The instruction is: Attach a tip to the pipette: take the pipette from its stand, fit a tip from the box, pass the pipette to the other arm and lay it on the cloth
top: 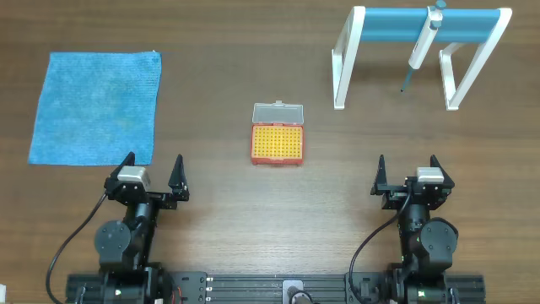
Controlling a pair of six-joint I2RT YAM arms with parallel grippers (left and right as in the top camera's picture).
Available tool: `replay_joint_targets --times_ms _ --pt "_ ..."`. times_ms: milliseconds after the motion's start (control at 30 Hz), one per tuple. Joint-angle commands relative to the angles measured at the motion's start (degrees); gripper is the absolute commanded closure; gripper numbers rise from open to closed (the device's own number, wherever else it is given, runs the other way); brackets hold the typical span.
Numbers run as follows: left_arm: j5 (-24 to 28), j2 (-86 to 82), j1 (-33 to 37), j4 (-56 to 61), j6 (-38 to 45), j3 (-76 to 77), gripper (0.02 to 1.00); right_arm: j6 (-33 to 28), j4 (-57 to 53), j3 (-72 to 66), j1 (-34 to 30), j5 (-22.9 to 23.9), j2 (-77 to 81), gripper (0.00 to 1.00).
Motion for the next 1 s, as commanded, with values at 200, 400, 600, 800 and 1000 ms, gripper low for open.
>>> replay_joint_targets --times_ms 200,400,600,800,1000 --pt "-1.1 -0.7 0.0 0.0 -0.7 -0.5 0.023 -0.8 0.1 -0.4 0.3 -0.5 -0.7 0.009" --pt "-1.1 -0.7 0.0 0.0 -0.7 -0.5 0.02 -0.8 0.1 -0.4 0.3 -0.5 -0.7 0.009" --pt "-1.1 -0.7 0.0 0.0 -0.7 -0.5 0.023 -0.8 0.1 -0.4 0.3 -0.5 -0.7 0.009" --pt "-1.1 -0.7 0.0 0.0 -0.7 -0.5 0.02 -0.8 0.1 -0.4 0.3 -0.1 -0.7 0.009" --pt "-1.1 -0.7 0.0 0.0 -0.7 -0.5 0.02 -0.7 0.1 -0.4 0.3 0.6 -0.7 0.009"
